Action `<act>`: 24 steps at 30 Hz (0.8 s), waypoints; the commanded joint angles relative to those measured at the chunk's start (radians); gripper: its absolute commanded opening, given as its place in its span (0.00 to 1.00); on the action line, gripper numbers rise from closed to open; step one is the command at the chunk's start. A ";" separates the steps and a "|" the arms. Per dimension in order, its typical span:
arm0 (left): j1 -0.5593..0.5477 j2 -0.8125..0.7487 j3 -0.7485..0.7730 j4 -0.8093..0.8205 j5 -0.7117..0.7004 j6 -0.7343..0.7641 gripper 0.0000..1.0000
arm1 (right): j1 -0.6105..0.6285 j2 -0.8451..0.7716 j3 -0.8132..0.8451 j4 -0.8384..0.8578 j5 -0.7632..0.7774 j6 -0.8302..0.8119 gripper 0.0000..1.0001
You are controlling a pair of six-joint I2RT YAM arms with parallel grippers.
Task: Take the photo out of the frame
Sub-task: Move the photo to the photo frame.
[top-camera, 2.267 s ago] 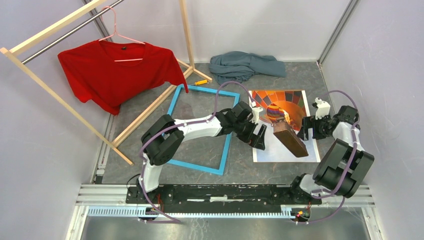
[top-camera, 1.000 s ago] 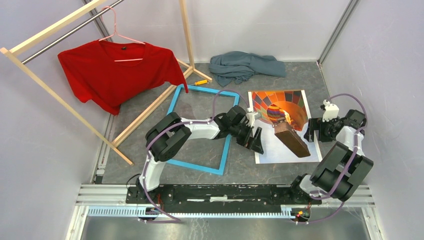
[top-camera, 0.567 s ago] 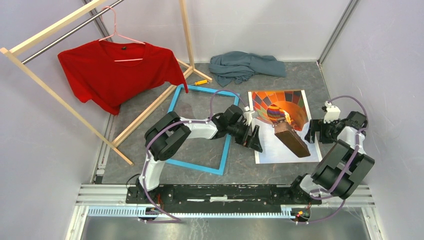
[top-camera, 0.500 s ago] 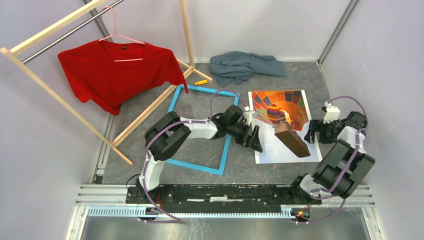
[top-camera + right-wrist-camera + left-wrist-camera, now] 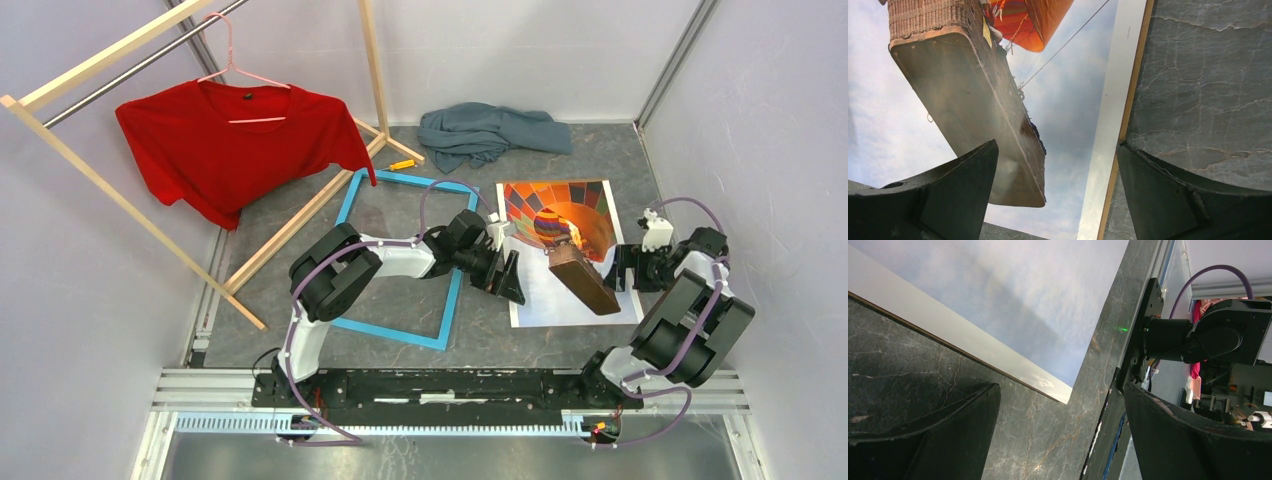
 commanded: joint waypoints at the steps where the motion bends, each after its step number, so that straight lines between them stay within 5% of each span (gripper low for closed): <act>1: 0.005 -0.021 0.004 -0.017 -0.016 -0.014 1.00 | -0.006 -0.015 -0.021 0.003 0.000 -0.023 0.94; 24: 0.011 -0.025 -0.011 -0.020 -0.032 -0.003 1.00 | -0.008 0.038 -0.010 -0.049 -0.074 -0.048 0.94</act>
